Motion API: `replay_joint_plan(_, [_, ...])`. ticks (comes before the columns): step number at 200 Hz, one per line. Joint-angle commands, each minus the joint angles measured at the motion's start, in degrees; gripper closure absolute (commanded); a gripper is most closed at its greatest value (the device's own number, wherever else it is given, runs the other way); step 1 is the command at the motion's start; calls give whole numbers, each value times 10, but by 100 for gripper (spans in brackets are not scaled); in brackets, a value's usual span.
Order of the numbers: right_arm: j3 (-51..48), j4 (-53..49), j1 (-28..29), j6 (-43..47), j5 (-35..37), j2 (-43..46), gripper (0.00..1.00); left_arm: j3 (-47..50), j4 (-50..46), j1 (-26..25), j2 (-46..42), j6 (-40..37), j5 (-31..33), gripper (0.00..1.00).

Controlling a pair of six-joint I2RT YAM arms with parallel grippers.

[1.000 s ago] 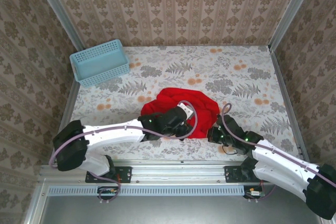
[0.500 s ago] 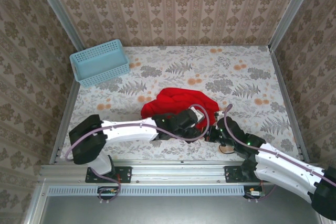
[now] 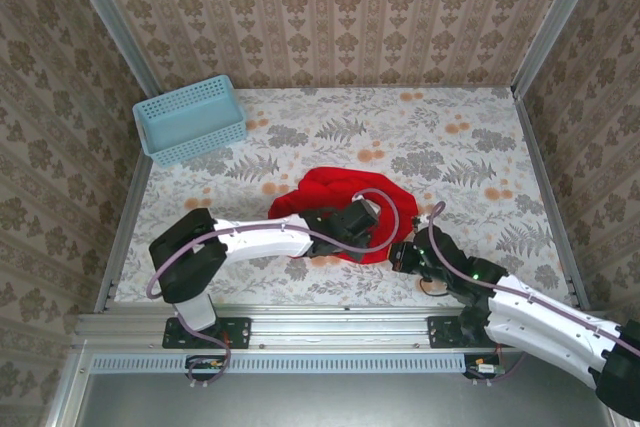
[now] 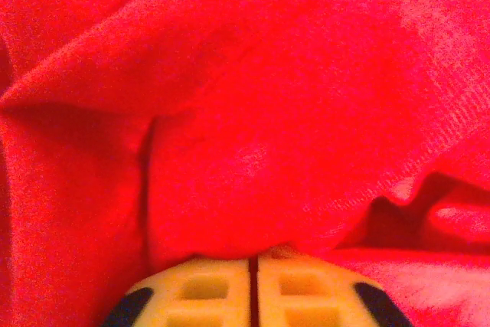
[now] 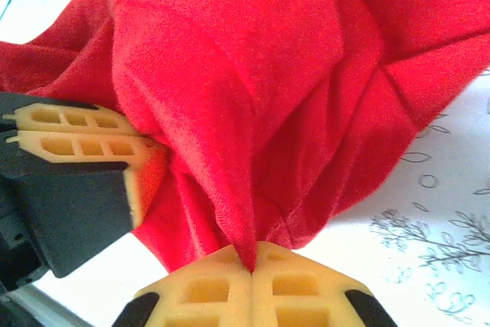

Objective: Fold the inside-out t-shirt
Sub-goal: Turn the T-shirt inside out at the center of the table.

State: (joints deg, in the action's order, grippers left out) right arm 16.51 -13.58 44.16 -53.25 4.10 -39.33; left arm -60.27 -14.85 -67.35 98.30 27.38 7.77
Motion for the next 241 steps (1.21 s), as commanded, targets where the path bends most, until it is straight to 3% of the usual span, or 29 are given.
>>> replay_joint_plan(1, [-21, -55, 4, -26, 37, 11, 100, 36, 35, -4, -35, 3, -14, 99])
replay_joint_plan(31, [-33, -52, 4, -32, 37, -9, 100, 95, 124, -15, -97, -10, -59, 100])
replay_joint_plan(57, [-15, -69, 4, -16, 43, -19, 91, 124, 176, -17, -135, -16, -105, 100])
replay_joint_plan(90, [52, -136, 4, 33, 34, 2, 72, 117, 178, -21, -136, -24, -123, 100])
replay_joint_plan(127, [122, -191, 38, 92, 38, 43, 62, 115, 189, -21, -137, -22, -125, 100])
replay_joint_plan(161, [103, -118, 41, 98, -14, 5, 64, 120, 201, -19, -141, -15, -125, 100])
replay_joint_plan(241, [93, -24, 42, 135, 21, -80, 66, 129, 201, -16, -150, -11, -126, 100])
